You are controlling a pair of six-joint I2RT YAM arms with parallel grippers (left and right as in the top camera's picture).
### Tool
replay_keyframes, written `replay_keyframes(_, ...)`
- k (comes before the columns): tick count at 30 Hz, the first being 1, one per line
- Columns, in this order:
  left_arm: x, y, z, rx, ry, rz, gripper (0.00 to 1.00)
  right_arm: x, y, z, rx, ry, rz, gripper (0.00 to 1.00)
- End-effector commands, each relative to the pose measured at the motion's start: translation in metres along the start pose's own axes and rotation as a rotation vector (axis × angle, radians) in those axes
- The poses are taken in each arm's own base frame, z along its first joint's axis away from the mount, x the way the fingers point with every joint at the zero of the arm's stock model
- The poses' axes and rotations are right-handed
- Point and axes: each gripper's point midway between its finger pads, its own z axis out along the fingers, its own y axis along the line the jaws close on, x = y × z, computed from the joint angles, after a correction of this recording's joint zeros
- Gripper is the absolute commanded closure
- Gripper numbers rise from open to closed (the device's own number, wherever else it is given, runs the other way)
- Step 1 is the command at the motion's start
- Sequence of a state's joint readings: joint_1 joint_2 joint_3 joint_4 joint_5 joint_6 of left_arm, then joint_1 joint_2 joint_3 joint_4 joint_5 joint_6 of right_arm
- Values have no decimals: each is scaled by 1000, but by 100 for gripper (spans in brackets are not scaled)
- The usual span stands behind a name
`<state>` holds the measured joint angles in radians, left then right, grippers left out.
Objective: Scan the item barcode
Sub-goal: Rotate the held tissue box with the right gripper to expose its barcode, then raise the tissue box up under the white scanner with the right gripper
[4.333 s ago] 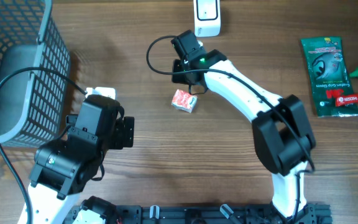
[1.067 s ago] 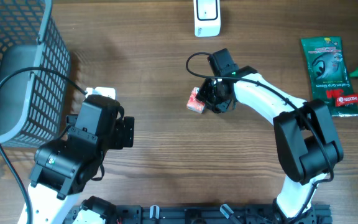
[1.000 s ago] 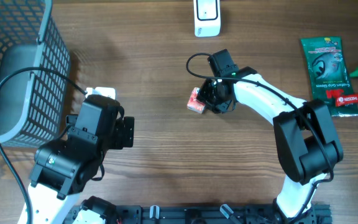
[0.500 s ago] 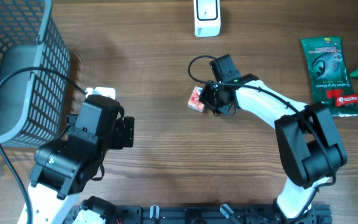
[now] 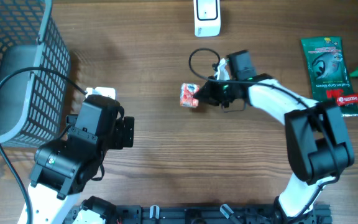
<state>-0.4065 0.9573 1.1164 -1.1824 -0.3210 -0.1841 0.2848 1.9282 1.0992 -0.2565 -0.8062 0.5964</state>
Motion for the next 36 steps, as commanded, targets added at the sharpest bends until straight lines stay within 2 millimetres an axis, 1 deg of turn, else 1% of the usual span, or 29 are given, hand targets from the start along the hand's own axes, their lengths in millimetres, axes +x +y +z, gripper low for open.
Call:
replay_keyframes(1,-1,1,0,-7,-7,12,0,29,53,-28,-411,161,-254,96)
replay_keyframes(3,-1,1,0,-7,-7,12,0,34,60,-32,-464,177,-283,96)
replay_keyframes(4,-1,1,0,-7,-7,12,0,39,67,-36,-515,200,-294,96)
replay_keyframes(6,-1,1,0,-7,-7,12,0,50,83,-49,-649,229,-378,96)
replay_keyframes(7,-1,1,0,-7,-7,12,0,57,93,-60,-749,242,-438,96)
replay_keyframes(8,-1,1,0,-7,-7,12,0,58,95,-62,-767,240,-454,96)
replay_keyframes(12,-1,1,0,-7,-7,12,0,58,95,-62,-772,230,-482,96)
replay_keyframes(21,-1,1,0,-7,-7,12,0,58,95,-62,-767,238,-460,96)
replay_keyframes(24,-1,1,0,-7,-7,12,0,53,89,-55,-710,216,-463,96)
replay_keyframes(28,-1,1,0,-7,-7,12,0,51,89,-53,-702,204,-487,96)
replay_keyframes(31,-1,1,0,-7,-7,12,0,49,90,-54,-716,164,-593,96)
replay_keyframes(33,-1,1,0,-7,-7,12,0,44,91,-54,-709,153,-603,96)
replay_keyframes(34,-1,1,0,-7,-7,12,0,37,87,-49,-664,127,-612,96)
replay_keyframes(36,-1,1,0,-7,-7,12,0,10,61,-31,-442,28,-612,96)
